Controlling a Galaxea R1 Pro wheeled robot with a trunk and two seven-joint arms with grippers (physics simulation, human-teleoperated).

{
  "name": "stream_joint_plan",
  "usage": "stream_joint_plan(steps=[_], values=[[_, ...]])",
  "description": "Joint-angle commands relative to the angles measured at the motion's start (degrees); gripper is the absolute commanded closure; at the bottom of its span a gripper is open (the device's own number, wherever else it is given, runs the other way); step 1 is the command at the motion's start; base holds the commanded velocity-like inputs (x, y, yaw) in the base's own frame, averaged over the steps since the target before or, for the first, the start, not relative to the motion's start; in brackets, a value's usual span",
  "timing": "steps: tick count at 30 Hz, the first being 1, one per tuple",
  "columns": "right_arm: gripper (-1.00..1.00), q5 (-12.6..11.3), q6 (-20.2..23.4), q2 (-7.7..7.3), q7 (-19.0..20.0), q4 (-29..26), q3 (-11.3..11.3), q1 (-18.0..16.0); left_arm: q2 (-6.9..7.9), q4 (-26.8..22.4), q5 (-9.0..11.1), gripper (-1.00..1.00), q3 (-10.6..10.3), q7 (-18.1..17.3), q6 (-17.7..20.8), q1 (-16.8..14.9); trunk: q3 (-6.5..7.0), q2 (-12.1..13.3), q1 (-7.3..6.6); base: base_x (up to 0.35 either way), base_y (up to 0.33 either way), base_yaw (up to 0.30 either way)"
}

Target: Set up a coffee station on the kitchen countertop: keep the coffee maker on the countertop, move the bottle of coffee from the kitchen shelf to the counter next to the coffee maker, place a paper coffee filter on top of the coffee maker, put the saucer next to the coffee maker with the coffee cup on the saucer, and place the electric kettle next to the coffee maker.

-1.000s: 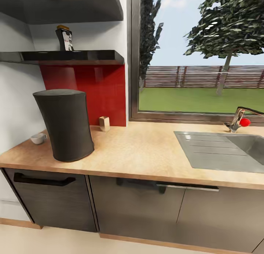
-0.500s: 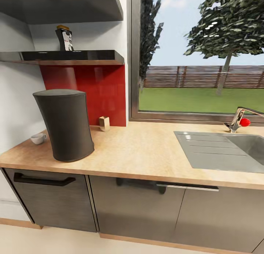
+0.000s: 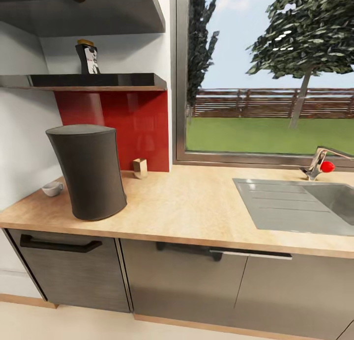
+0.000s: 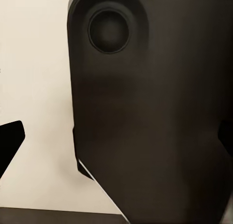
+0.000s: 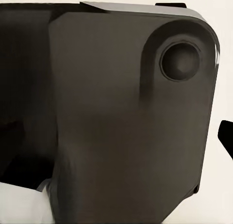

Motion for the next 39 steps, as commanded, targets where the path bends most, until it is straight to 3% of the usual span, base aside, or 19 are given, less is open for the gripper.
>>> stream_joint_plan(steps=[1, 24, 39], values=[[-1.0, 0.0, 0.0, 0.0, 0.0, 0.0, 0.0, 0.0, -0.01, -0.1, 0.0, -1.0, 0.0, 0.0, 0.0, 0.0, 0.14, 0.4, -0.23, 0.0, 0.0, 0.0], [-1.0, 0.0, 0.0, -0.32, 0.2, -2.1, -0.1, 0.0, 0.15, 0.0, 0.0, -1.0, 0.2, 0.4, 0.1, 0.0, 4.27, 9.6, -5.28, 0.0, 0.0, -0.007], [-1.0, 0.0, 0.0, -0.35, 0.2, -2.3, -0.1, 0.0, 0.14, 0.0, 0.0, -1.0, 0.2, 0.4, 0.1, 0.0, 6.96, 15.6, -8.57, 0.0, 0.0, -0.25]])
